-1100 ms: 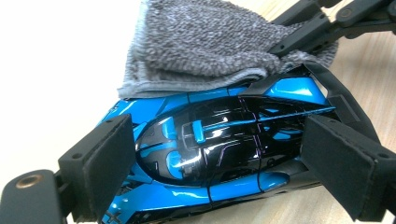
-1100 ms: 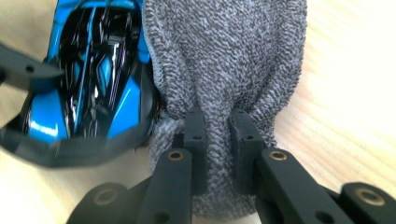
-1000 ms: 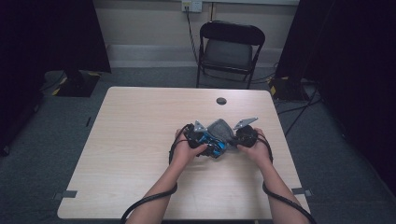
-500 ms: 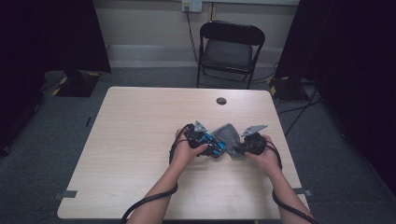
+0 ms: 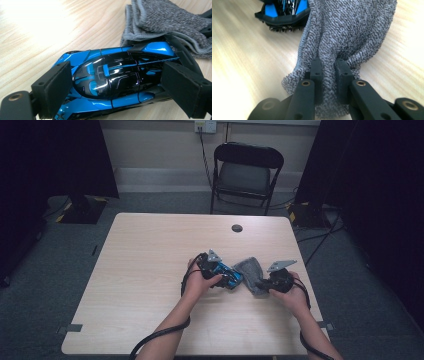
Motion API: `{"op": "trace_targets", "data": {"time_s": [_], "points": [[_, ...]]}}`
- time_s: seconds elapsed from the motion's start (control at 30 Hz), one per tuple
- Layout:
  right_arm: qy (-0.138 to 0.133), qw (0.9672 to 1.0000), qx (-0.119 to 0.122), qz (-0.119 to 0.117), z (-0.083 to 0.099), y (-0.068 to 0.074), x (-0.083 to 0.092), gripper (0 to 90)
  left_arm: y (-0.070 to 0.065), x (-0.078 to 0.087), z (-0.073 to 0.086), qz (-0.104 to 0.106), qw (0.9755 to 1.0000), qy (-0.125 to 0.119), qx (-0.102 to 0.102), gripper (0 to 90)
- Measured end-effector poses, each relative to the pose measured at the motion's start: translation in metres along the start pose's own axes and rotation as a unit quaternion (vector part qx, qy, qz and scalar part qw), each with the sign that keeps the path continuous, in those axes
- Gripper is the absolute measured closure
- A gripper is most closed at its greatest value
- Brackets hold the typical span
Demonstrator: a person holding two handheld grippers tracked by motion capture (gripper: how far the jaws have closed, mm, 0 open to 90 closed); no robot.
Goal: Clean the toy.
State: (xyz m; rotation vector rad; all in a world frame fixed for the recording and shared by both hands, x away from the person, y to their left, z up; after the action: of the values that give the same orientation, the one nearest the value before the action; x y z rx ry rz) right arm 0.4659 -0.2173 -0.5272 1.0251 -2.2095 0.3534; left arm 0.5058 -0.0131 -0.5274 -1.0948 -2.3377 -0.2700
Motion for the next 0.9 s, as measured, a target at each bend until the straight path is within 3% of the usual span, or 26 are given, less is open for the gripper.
{"op": "trace_targets", "data": {"time_s": [0.2,0.43,0.6,0.9], "points": [[0.005,1.0,-0.003,0.0,0.007,0.0,0.011,78.9,0.0,0.0,0.0,0.0,1.0,0.003,0.002,10.2],[-0.003,0.9996,-0.027,-0.001,0.016,-0.006,0.027,78.9,0.0,0.0,-0.001,-0.002,1.0,0.006,0.001,10.4],[-0.008,0.9995,-0.031,0.004,0.02,-0.008,0.038,79.0,0.0,0.0,0.0,-0.002,1.0,0.007,0.001,10.3],[-0.032,0.9983,-0.046,0.013,0.017,-0.01,0.056,79.0,0.0,0.0,-0.001,-0.004,1.0,0.008,0.001,10.4]]}}
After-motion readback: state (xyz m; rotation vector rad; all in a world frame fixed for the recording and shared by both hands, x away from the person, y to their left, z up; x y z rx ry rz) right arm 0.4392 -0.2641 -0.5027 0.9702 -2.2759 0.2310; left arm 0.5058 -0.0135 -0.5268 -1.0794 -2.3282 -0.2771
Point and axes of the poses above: each handheld gripper's, and its own axes: x roughly backward along the jaws, z roughly out of its underside, y roughly to its left, the point moved 7 cm from there along -x, roughly forward along the jaws, and after that the axes turned 6 degrees about -y, right-handed, at the moved point
